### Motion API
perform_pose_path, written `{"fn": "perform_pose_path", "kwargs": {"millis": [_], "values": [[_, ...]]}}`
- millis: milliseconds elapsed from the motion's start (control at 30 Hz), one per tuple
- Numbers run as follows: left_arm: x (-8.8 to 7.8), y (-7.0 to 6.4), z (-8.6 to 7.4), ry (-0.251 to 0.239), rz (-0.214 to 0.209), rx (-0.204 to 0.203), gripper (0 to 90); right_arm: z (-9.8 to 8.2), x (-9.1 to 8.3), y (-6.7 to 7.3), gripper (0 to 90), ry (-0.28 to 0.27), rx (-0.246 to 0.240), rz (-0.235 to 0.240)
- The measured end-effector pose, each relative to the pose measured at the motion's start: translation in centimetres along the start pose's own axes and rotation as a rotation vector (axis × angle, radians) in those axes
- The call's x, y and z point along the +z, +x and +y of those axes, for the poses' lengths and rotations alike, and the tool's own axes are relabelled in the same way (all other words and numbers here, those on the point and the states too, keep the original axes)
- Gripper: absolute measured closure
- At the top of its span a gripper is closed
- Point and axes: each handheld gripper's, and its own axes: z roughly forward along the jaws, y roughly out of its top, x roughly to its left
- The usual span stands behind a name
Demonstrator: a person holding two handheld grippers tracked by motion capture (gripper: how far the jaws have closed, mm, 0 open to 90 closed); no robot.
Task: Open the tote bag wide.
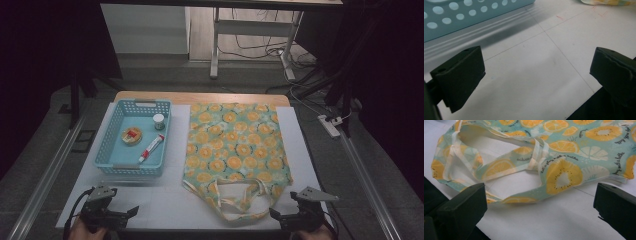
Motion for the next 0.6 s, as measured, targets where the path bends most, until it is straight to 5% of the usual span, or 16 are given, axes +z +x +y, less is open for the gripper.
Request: {"fn": "perform_pose_path", "kwargs": {"millis": [600], "values": [[0.0, 0.0, 0.0, 0.001, -0.006, 0.005, 0.1, 1.1, 0.6, 2.0, 0.0, 0.015, -0.064, 0.048]]}}
